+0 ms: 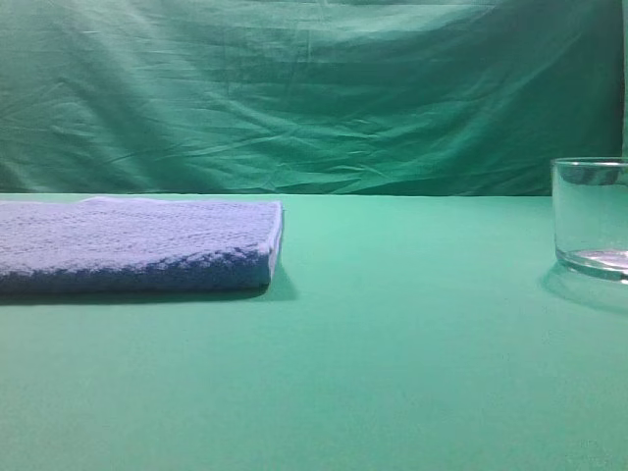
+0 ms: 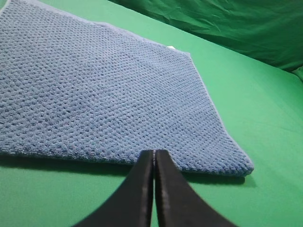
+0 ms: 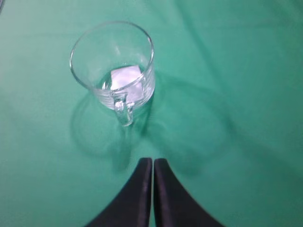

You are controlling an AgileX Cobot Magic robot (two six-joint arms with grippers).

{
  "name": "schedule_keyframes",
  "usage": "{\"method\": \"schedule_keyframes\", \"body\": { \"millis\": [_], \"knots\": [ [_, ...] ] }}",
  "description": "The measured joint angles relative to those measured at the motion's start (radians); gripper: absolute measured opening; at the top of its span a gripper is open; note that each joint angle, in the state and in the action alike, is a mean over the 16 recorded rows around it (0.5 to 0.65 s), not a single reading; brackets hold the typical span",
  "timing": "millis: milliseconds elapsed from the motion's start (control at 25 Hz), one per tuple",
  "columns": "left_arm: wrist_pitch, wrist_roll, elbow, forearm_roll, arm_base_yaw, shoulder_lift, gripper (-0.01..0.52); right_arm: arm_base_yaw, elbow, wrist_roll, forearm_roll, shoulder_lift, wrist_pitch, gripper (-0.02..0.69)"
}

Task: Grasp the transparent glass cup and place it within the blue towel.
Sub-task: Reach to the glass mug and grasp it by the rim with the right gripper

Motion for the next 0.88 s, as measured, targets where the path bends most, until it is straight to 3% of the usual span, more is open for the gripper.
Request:
{"method": "schedule_keyframes", "body": {
  "millis": [360,480,600,880],
  "knots": [
    [0.000,0.000,0.000,0.000,0.000,0.000,0.000,0.085,-0.116,-0.021,-0.027,0.243,0.053,0.003],
    [0.000,0.000,0.000,0.000,0.000,0.000,0.000,0.112,-0.140,-0.014,-0.038,0.321,0.038,0.039],
    [0.000,0.000,0.000,0.000,0.000,0.000,0.000,0.130,-0.158,-0.011,-0.046,0.390,0.014,0.122],
    [0.000,0.000,0.000,0.000,0.000,0.000,0.000,0.144,-0.188,-0.017,-0.048,0.522,-0.059,0.401]
  ]
}}
